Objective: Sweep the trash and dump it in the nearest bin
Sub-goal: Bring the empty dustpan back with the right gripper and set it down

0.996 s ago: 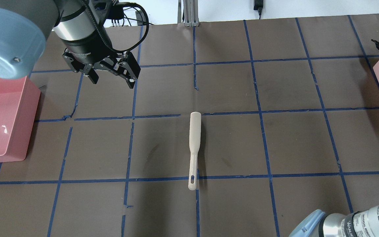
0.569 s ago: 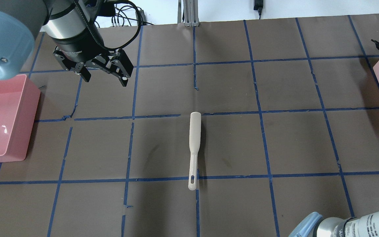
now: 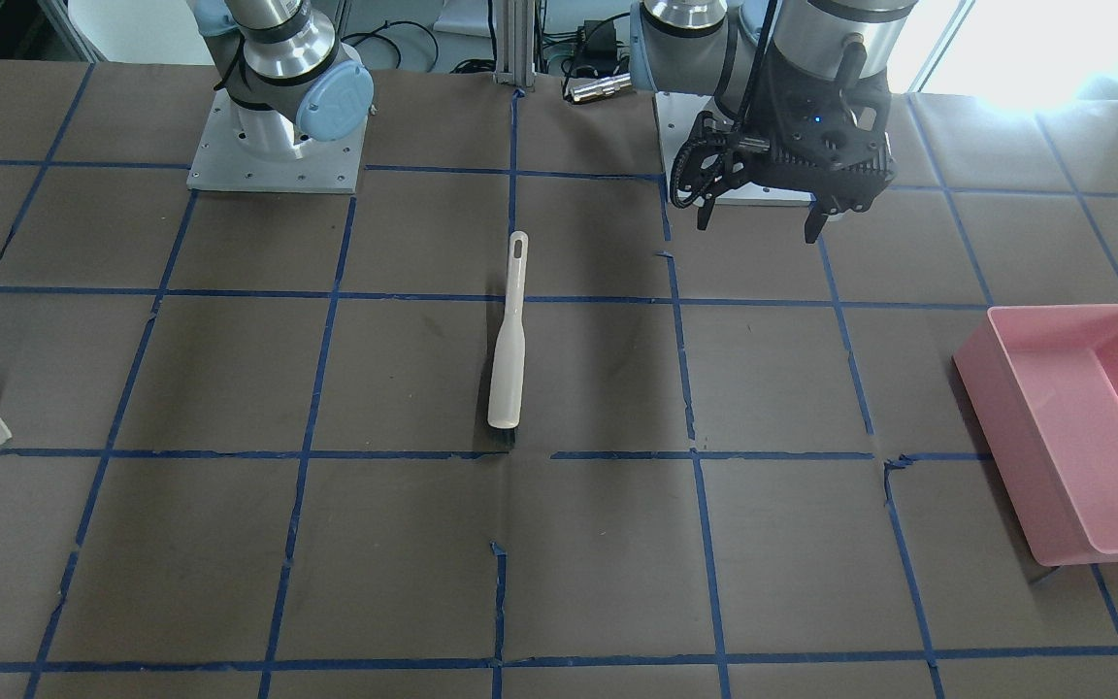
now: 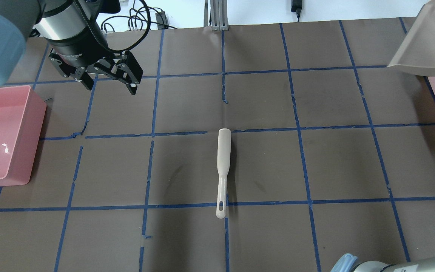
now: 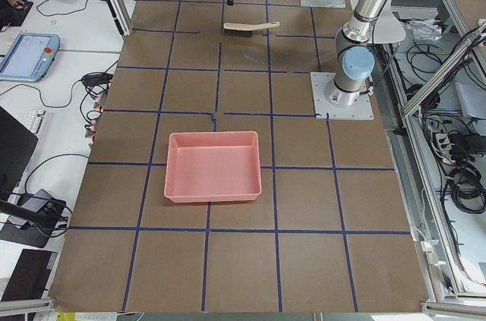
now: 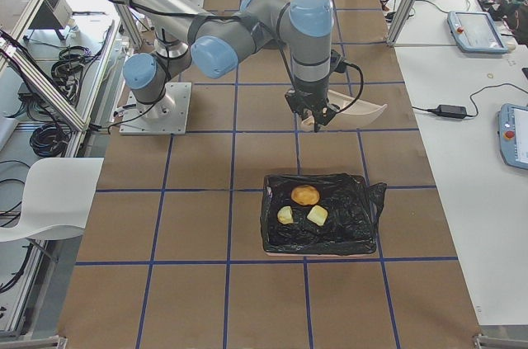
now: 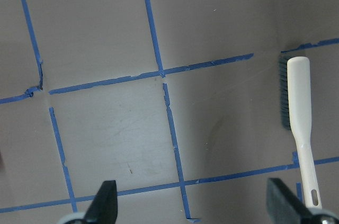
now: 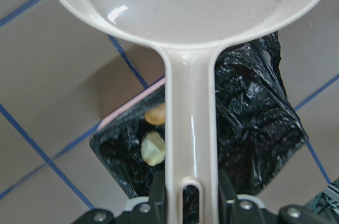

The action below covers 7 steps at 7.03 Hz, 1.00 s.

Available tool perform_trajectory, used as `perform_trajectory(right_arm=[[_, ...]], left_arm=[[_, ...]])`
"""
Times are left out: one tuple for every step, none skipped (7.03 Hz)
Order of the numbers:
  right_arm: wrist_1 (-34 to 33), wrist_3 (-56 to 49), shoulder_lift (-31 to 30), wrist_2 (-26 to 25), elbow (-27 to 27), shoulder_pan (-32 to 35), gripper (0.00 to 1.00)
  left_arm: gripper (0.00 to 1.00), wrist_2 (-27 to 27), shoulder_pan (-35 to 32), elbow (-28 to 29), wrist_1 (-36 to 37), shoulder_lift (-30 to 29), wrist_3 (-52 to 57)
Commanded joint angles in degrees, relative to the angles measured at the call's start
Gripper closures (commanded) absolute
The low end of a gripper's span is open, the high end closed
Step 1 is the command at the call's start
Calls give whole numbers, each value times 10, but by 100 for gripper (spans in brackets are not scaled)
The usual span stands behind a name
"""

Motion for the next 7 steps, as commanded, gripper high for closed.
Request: perform_trajectory(right_arm=[[1, 175, -1, 1, 23, 85, 100], [1, 256, 4, 0, 24, 127, 100], [0, 325, 15, -1, 27, 171, 100], [-26, 393, 33, -1, 28, 211, 100], [-36, 460, 50, 0, 28, 255, 100], [-39, 523, 58, -1, 30, 304, 100], [-66, 588, 67, -5, 39, 347, 100]], left_arm=[[0, 0, 5, -4, -12, 5, 4], [0, -1, 7, -4, -12, 5, 3], [0, -17, 14, -4, -12, 5, 8], [0, -32, 15, -5, -13, 5, 12], [0, -31, 15, -5, -14, 5, 14], [0, -30, 15, -5, -14, 6, 14], [0, -30, 15, -5, -13, 5, 14]])
